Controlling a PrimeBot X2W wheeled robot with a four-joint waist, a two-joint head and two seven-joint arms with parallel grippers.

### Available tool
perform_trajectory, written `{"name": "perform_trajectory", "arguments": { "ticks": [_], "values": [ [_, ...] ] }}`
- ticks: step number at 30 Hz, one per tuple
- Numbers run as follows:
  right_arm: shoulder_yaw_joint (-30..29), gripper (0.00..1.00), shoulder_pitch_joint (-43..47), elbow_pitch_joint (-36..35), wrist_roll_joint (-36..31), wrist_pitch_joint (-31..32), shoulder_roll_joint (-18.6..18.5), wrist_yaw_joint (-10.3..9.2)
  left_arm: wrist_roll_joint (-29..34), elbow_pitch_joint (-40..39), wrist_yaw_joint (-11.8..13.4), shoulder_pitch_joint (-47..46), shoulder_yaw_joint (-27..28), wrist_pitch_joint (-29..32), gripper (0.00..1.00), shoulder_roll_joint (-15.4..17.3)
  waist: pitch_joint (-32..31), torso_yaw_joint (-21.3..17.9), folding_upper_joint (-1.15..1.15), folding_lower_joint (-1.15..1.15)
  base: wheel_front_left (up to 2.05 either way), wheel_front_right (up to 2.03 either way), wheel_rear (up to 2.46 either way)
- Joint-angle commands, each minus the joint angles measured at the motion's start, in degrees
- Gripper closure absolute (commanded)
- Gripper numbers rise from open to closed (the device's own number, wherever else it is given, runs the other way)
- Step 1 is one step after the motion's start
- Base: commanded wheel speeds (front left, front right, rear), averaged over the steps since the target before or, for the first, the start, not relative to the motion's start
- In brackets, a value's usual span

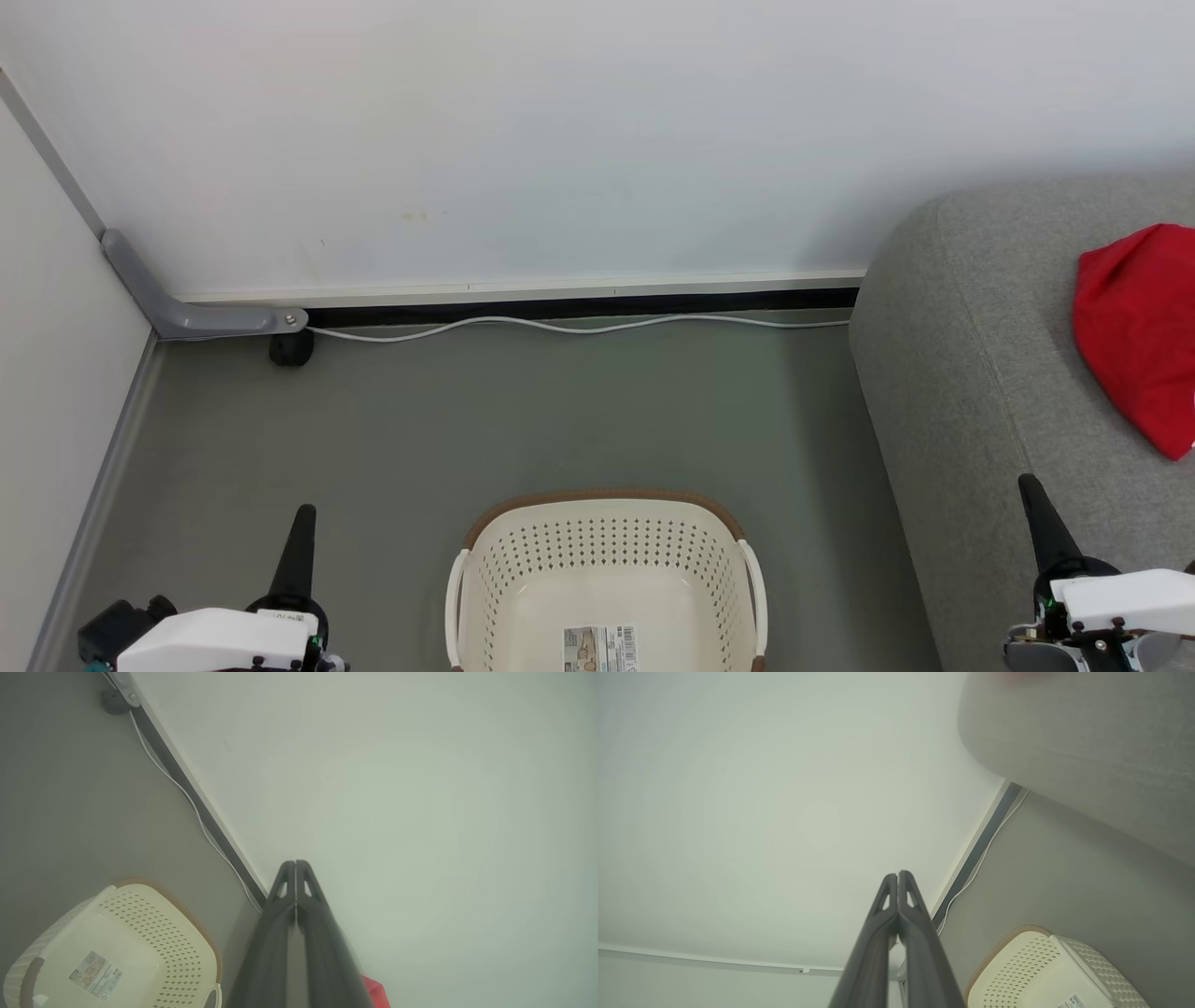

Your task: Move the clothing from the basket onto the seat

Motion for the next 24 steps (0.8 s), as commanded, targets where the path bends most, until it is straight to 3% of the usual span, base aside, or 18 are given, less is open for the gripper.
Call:
{"name": "perform_trajectory", "arguments": {
  "ticks": [1, 24],
  "values": [
    [0.4, 1.00, -2.0, -2.1, 1.8, 0.7, -0.4, 0.15, -1.9, -1.7, -0.7, -3.2, 1.9, 0.4, 1.00, 0.7, 0.0, 0.0, 0.00, 0.00, 0.00, 0.00, 0.00],
    [-2.0, 1.00, -2.0, -3.9, 15.1, 4.5, 0.7, 0.18, -16.2, -2.0, -3.0, -5.1, 4.6, 4.3, 1.00, 0.8, 0.0, 0.0, 0.00, 0.00, 0.00, 0.00, 0.00]
  ]
}}
